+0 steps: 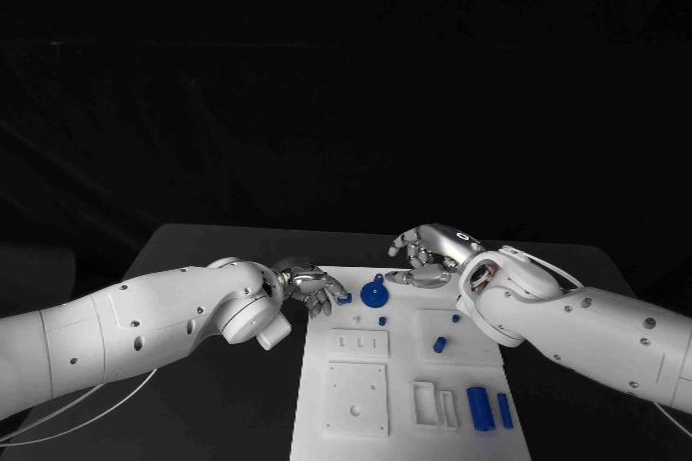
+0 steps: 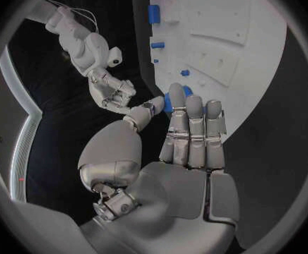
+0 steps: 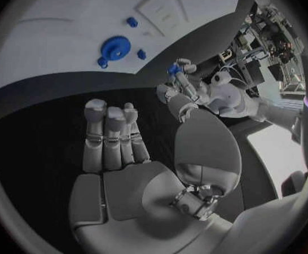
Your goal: Assemble the parts on the task board
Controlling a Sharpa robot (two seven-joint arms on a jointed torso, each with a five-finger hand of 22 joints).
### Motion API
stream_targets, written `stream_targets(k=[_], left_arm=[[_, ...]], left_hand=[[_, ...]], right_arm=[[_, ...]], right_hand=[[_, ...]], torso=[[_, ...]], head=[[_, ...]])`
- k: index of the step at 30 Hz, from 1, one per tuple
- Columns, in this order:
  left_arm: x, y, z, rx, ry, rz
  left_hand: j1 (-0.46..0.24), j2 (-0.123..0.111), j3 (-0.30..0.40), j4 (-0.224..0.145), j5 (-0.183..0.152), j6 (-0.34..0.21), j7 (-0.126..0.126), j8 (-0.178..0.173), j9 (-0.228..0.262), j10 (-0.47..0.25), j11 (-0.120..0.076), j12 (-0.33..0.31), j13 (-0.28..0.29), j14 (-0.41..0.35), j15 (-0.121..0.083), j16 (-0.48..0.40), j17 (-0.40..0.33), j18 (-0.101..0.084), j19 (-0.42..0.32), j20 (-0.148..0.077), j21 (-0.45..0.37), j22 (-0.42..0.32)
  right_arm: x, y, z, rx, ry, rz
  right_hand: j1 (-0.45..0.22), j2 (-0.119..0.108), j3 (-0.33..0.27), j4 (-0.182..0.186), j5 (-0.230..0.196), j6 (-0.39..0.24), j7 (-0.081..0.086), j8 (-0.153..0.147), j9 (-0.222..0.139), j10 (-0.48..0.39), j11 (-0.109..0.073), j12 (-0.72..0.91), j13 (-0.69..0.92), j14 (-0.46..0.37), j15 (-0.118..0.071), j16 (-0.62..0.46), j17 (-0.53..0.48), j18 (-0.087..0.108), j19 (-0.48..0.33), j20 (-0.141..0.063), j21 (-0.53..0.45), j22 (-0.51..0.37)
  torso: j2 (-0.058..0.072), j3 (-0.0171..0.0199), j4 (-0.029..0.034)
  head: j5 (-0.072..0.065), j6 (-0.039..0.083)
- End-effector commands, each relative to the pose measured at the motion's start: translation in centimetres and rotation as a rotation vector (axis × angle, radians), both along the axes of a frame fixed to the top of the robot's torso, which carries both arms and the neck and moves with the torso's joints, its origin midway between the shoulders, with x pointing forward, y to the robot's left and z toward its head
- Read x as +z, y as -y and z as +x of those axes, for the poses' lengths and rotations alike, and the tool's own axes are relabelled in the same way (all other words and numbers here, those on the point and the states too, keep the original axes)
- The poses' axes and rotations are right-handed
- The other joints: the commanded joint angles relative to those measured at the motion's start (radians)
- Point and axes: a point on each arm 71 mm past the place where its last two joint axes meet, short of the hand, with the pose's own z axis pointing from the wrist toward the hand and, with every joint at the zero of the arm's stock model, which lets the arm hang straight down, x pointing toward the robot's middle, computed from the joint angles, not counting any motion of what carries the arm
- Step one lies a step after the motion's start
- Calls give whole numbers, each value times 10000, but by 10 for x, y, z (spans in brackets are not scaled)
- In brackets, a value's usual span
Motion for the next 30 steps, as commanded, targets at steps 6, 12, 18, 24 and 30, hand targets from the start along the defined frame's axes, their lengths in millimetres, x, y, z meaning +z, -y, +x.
stream_targets(k=[6, 12, 18, 24, 30], left_arm=[[0, 13, 3, -402, 722, 1758], [-7, 24, 4, -363, 750, 2284], [-14, 39, 1, -721, 561, 2730], [-16, 47, 1, -672, 730, 3048], [-16, 54, 1, -771, 807, 3159]], left_hand=[[-85, -272, 0, 26, 48, 1089, -829, 295, 1133, 271, -239, 434, 227, 268, -282, 399, 98, 56, 321, -904, 394, 43], [-166, -265, -1, 25, 190, 1274, -917, 343, 1372, 367, -333, 718, 392, 405, -408, 632, 133, 62, 441, -1017, 615, 48], [-210, -237, -5, 17, 276, 1400, -984, 393, 1532, 448, -404, 927, 505, 510, -476, 808, 169, 74, 516, -1086, 776, 72], [-248, -185, 18, 18, 292, 1435, -1001, 372, 1607, 455, -422, 1028, 551, 530, -465, 899, 176, 71, 502, -1113, 861, 81], [-437, -91, 12, 14, 288, 1655, -1112, 444, 1883, 524, -536, 1490, 752, 652, -580, 1277, 234, 108, 591, -1220, 1195, 106]], right_arm=[[20, 38, 19, -313, -209, 2089], [33, 63, 42, -1092, -950, 3706], [29, 81, 59, -1498, -2694, 4696], [27, 90, 69, -1580, -2975, 5517], [27, 92, 73, -1717, -2835, 5731]], right_hand=[[106, 225, 367, 634, -1170, -82, 179, 142, 31, -298, -36, -449, -568, -428, -27, -625, -399, 631, -460, 218, -605, -170], [183, 314, 95, 542, -839, -169, 287, 160, 42, -859, 85, -940, -1144, -998, 103, -1417, -820, 571, -1162, 638, -1378, -416], [181, 534, -9, 357, -526, -299, 419, 137, 41, -1376, 246, -1557, -1677, -1635, 300, -2207, -1241, 444, -1907, 923, -2131, -712], [-127, 1132, -285, -392, -420, -495, 676, 228, -1, -1607, 736, -4849, -4974, -3183, 1354, -4675, -2891, 37, -4037, 1745, -4216, -1719], [-159, 1274, -398, -665, -324, -534, 693, 310, -131, -1222, 895, -5901, -6577, -3295, 1568, -5388, -3656, 79, -4450, 2068, -4808, -2016]], torso=[[-86, 69, -32], [-192, 116, -45], [-307, 168, -9], [-393, 191, 46], [-431, 211, 50]], head=[[10, -81], [16, -199], [-5, -336], [-89, -444], [-79, -527]])
